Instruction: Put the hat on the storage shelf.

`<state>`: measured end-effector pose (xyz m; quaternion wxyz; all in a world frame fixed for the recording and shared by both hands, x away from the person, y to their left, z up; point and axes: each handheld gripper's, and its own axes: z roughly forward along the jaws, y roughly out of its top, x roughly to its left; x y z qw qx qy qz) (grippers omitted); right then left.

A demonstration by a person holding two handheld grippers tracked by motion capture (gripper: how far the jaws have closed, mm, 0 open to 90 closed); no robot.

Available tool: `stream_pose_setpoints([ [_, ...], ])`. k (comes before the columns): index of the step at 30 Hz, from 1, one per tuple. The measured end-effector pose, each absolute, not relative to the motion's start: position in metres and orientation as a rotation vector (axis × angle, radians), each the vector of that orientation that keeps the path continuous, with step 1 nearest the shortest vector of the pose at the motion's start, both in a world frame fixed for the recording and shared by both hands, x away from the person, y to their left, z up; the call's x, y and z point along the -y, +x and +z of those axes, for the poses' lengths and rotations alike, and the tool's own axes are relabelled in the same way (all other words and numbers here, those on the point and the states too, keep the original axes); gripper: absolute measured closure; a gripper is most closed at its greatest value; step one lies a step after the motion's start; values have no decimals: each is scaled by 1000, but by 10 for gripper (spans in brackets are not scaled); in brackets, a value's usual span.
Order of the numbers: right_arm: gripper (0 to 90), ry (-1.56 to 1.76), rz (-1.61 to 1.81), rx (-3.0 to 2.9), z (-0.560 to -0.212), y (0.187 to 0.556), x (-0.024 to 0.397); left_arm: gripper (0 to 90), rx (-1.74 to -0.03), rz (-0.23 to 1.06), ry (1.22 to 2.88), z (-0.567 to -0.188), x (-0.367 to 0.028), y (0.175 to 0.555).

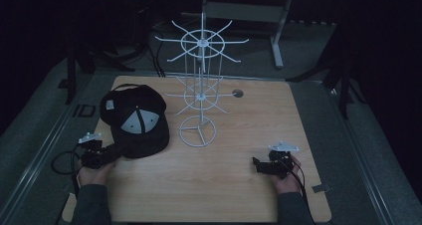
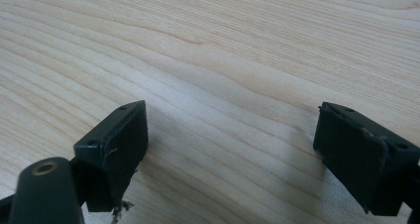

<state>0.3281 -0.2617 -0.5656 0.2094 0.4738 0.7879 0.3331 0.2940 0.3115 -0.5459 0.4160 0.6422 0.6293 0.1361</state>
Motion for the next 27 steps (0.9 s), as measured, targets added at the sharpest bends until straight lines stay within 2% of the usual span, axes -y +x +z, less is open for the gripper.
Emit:
stream_pose_setpoints([
  [27,133,1319,925,-2192,-566,328,262,421,-1559,276,1664,-562,-306,308],
])
